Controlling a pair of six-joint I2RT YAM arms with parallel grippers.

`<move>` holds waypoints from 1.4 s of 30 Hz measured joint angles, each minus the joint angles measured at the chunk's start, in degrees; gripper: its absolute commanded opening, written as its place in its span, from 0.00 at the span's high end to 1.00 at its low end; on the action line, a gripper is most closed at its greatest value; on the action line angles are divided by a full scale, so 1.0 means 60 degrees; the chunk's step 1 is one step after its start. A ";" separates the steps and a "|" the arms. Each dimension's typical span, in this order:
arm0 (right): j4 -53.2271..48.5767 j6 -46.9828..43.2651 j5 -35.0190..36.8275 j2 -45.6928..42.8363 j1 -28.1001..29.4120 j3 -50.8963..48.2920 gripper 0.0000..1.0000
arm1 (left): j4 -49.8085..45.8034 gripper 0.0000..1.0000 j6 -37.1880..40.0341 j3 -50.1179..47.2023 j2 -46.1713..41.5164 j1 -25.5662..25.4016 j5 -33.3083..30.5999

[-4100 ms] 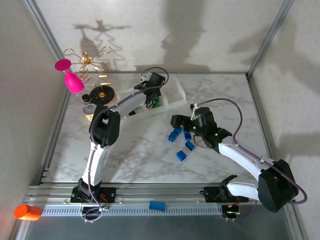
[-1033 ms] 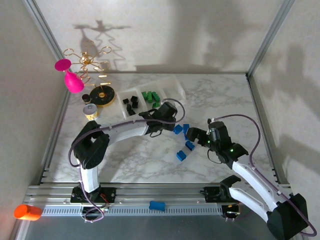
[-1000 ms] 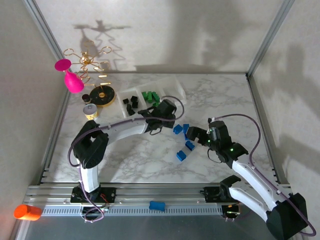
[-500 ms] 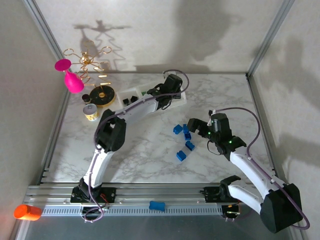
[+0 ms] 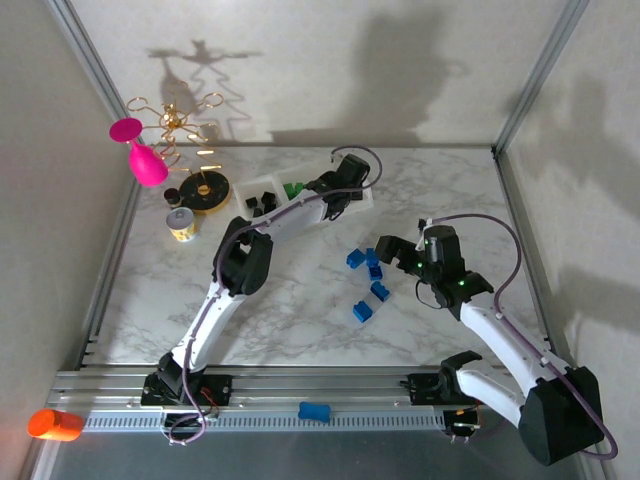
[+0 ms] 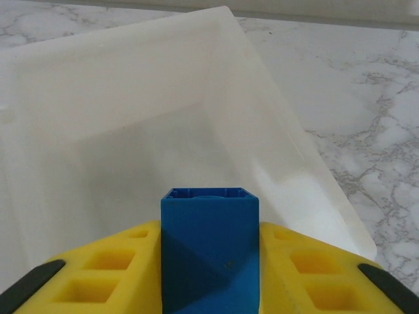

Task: Sort the legos into containers by color
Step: Place the lego in the container.

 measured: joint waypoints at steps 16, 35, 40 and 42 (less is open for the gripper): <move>0.0135 0.0004 -0.0222 0.0229 0.0004 0.0000 0.01 | -0.0794 0.63 0.0277 -0.0208 0.0004 -0.0335 0.0215; 0.0353 0.0007 -0.0248 0.0229 -0.0007 -0.0058 0.01 | -0.0896 0.49 -0.0262 -0.3428 -0.1942 -0.0699 0.0248; 0.0339 0.0000 -0.0248 0.0229 -0.0007 -0.0058 0.01 | -0.0896 0.49 -0.0299 -0.3464 -0.2164 -0.0703 0.0244; 0.0302 0.0000 -0.0244 0.0215 -0.0007 -0.0058 0.01 | -0.0871 0.49 -0.0299 -0.3687 -0.2506 -0.0725 0.0244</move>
